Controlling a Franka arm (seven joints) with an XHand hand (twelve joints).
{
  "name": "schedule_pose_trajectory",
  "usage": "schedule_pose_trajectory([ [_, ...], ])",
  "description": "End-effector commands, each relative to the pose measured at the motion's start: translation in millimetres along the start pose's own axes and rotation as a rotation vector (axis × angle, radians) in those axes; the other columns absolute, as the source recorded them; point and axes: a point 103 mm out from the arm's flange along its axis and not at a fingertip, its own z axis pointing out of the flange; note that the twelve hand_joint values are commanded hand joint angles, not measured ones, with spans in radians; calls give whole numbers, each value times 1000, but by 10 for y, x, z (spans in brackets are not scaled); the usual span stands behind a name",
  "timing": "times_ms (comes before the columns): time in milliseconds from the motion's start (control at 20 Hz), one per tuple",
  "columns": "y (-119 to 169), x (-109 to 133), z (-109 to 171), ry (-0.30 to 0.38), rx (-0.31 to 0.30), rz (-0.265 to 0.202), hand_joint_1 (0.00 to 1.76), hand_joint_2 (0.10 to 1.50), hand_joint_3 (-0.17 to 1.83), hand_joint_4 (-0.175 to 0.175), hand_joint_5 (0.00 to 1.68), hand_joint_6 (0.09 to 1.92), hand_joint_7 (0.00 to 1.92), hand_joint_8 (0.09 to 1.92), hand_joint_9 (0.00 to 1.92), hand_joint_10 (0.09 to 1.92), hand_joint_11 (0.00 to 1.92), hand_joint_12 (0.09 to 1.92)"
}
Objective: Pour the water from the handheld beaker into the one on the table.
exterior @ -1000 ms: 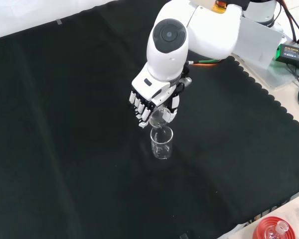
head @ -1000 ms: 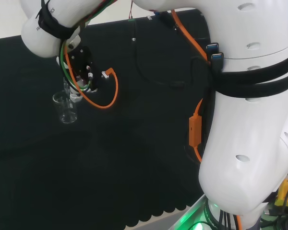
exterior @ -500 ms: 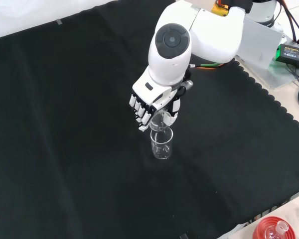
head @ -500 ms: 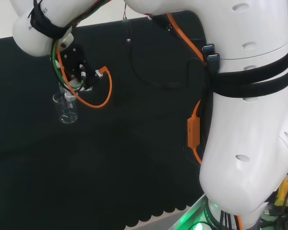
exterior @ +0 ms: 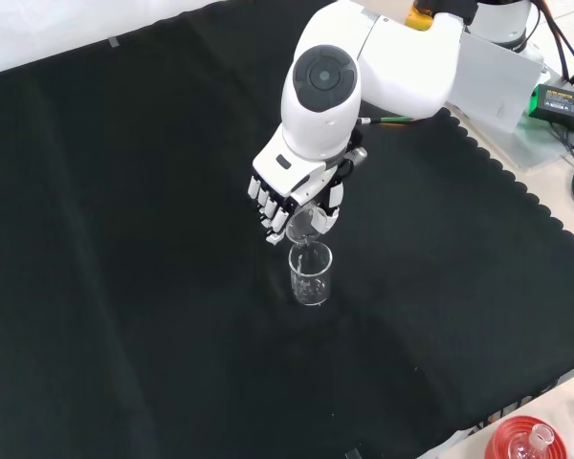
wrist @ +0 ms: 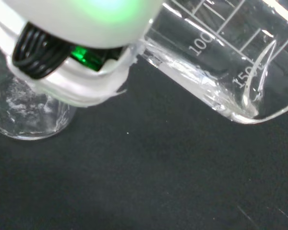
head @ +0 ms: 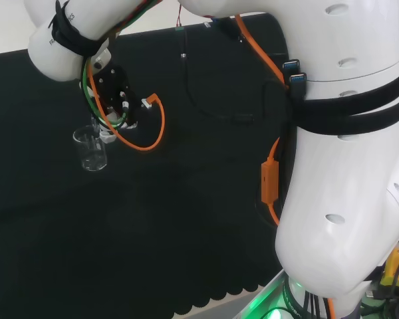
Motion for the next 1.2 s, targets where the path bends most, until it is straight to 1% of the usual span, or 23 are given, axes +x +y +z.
schedule_pose_trajectory([
  [50,64,262,-131,-42,6,10,1186,613,629,57,1491,239,1708,87,1613,87,1300,775],
  [200,65,262,-135,-37,5,7,1186,613,629,57,1490,241,1707,87,1613,87,1300,775],
  [350,51,156,-91,-32,7,6,1186,613,629,57,1490,243,1707,87,1612,87,1300,775],
  [500,36,44,-52,-41,13,6,1186,613,629,58,1489,245,1707,87,1612,87,1300,774],
  [600,33,40,-48,-46,13,5,1186,613,630,58,1488,246,1707,87,1612,87,1300,774],
  [800,36,47,-51,-51,19,2,1186,613,631,59,1487,248,1707,87,1612,87,1300,774],
  [850,62,202,-115,-73,22,2,1186,612,631,59,1487,249,1707,87,1612,87,1300,774],
  [900,69,253,-137,-78,25,3,1186,612,631,59,1487,250,1707,87,1612,87,1300,774],
  [1200,74,289,-156,-79,28,6,1186,612,633,60,1486,253,1708,87,1612,87,1299,773],
])
